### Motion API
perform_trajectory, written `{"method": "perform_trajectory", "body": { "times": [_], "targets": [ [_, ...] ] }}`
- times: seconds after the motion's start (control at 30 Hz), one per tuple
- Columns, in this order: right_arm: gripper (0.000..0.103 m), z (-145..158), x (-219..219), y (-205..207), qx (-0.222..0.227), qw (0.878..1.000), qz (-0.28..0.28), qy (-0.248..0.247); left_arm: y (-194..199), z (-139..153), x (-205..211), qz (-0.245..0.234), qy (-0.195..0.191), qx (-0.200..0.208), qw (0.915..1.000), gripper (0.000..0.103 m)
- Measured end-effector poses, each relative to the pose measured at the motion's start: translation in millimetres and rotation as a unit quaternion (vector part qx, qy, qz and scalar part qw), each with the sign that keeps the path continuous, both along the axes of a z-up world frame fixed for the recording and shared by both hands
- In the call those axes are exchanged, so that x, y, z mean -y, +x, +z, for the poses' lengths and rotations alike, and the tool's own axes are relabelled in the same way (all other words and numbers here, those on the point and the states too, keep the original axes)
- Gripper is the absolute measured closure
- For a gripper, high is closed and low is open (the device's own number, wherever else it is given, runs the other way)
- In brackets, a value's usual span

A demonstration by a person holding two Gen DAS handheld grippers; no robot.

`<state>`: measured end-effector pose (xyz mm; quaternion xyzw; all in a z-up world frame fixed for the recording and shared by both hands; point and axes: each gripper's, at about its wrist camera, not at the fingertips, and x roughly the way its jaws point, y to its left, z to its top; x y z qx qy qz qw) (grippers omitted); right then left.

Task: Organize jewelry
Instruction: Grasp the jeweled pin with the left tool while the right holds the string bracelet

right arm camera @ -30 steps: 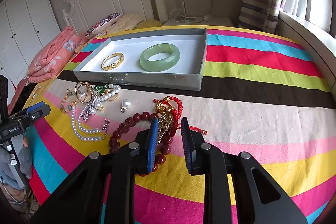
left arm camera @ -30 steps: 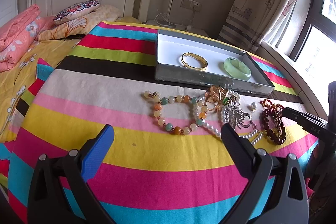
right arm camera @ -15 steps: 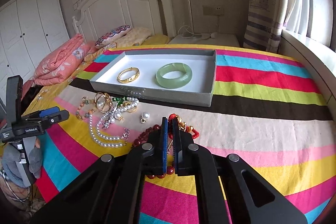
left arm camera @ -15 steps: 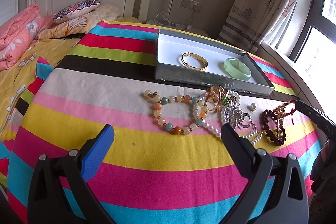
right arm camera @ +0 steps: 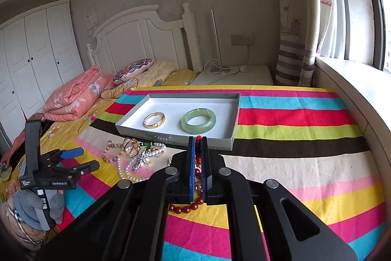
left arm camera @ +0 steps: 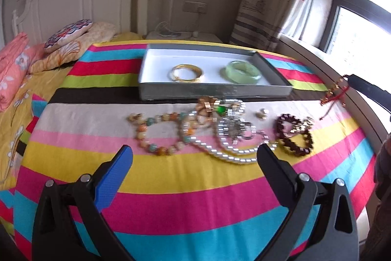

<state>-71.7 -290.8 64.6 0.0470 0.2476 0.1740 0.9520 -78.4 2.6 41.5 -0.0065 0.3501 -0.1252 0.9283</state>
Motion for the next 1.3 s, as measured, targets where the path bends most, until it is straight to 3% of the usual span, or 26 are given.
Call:
{"method": "perform_trajectory", "body": {
  "times": [0.13, 0.27, 0.3, 0.4, 0.47, 0.53, 0.63, 0.73, 0.83, 1.03, 1.2, 1.3],
  "targets": [
    [0.098, -4.2, 16.1, -1.7, -0.004, 1.000, -0.012, 0.013, -4.5, 12.8, 70.2, -0.087, 0.056, 0.020, 0.9945, 0.002],
    [0.098, -9.3, 31.3, -6.2, -0.006, 0.999, -0.021, 0.024, 1.3, 10.3, 134.6, -0.181, 0.121, 0.035, 0.9753, 0.004],
    [0.098, -10.4, 35.4, -7.3, -0.006, 0.999, -0.024, 0.027, 4.0, 6.3, 147.2, -0.199, 0.138, 0.037, 0.9694, 0.006],
    [0.098, -13.2, 46.4, -10.5, -0.005, 0.999, -0.028, 0.037, 19.5, -8.6, 171.5, -0.238, 0.168, 0.015, 0.9567, 0.029],
    [0.098, -14.7, 53.8, -12.5, -0.005, 0.999, -0.032, 0.043, 33.1, -13.9, 176.2, -0.250, 0.164, -0.003, 0.9543, 0.045],
    [0.097, -16.4, 61.6, -13.6, -0.004, 0.998, -0.036, 0.051, 46.3, -15.4, 175.4, -0.261, 0.148, -0.017, 0.9539, 0.051],
    [0.097, -20.2, 71.8, -14.3, -0.006, 0.997, -0.041, 0.064, 57.9, -19.2, 175.3, -0.280, 0.150, -0.030, 0.9478, 0.051],
    [0.097, -24.4, 77.1, -14.0, -0.009, 0.996, -0.041, 0.073, 57.1, -26.6, 182.1, -0.304, 0.182, -0.036, 0.9345, 0.052],
    [0.097, -28.0, 76.8, -13.7, -0.012, 0.996, -0.039, 0.076, 59.1, -35.4, 189.7, -0.309, 0.208, -0.042, 0.9270, 0.064],
    [0.097, -27.8, 76.3, -14.5, -0.012, 0.996, -0.037, 0.078, 65.8, -37.9, 190.8, -0.327, 0.186, -0.053, 0.9249, 0.078],
    [0.097, -28.6, 77.2, -15.0, -0.013, 0.996, -0.038, 0.080, 67.5, -37.4, 187.8, -0.334, 0.174, -0.058, 0.9245, 0.078],
    [0.097, -29.2, 75.0, -14.0, -0.014, 0.996, -0.036, 0.079, 71.2, -37.4, 184.2, -0.340, 0.155, -0.067, 0.9251, 0.084]
  ]
}}
